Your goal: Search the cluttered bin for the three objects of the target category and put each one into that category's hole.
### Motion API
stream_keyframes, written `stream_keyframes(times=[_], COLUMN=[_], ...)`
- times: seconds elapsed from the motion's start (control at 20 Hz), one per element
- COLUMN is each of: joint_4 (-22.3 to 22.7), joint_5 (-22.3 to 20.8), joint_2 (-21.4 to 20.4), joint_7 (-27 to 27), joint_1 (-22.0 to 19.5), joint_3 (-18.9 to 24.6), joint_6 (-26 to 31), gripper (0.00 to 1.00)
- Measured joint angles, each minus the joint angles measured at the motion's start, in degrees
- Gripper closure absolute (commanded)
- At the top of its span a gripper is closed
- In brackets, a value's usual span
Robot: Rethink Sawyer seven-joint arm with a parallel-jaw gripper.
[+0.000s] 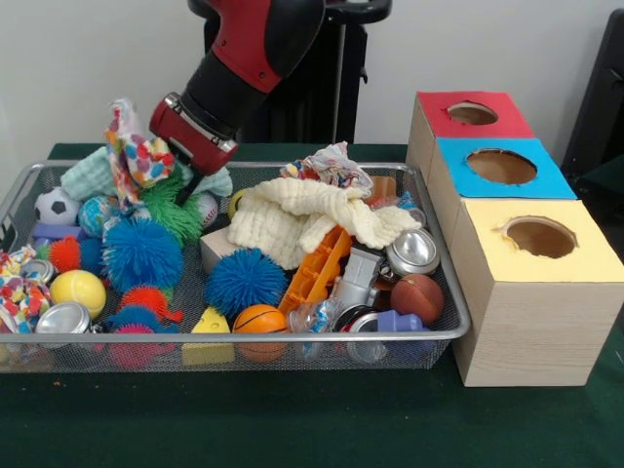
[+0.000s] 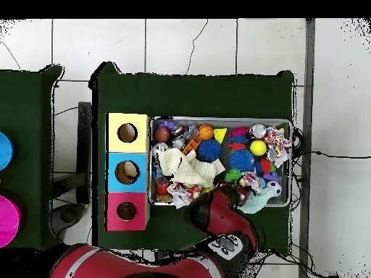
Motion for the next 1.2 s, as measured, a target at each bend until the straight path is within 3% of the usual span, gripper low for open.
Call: stream_keyframes(times=[0.3, 0.5, 0.6, 0.65, 1.05, 1.2], joint_4=[0.0, -0.8, -1.1, -1.9, -5.5, -6.7], joint_5=[-5.8, -13.7, -15.2, -18.7, -29.3, -31.3], joint_2=[-0.1, -1.3, -1.5, -1.9, -1.8, -1.7], joint_7=[0.0, 0.0, 0.0, 0.0, 0.0, 0.0], joint_1=[-2.9, -7.1, -7.7, -9.0, -11.6, -12.0], joint_3=[0.1, 2.2, 2.7, 3.8, 6.9, 7.2], joint_6=[-5.1, -9.0, -9.5, -10.6, -11.7, -11.7], gripper=[0.00, 0.00, 0.00, 0.00, 0.00, 0.00])
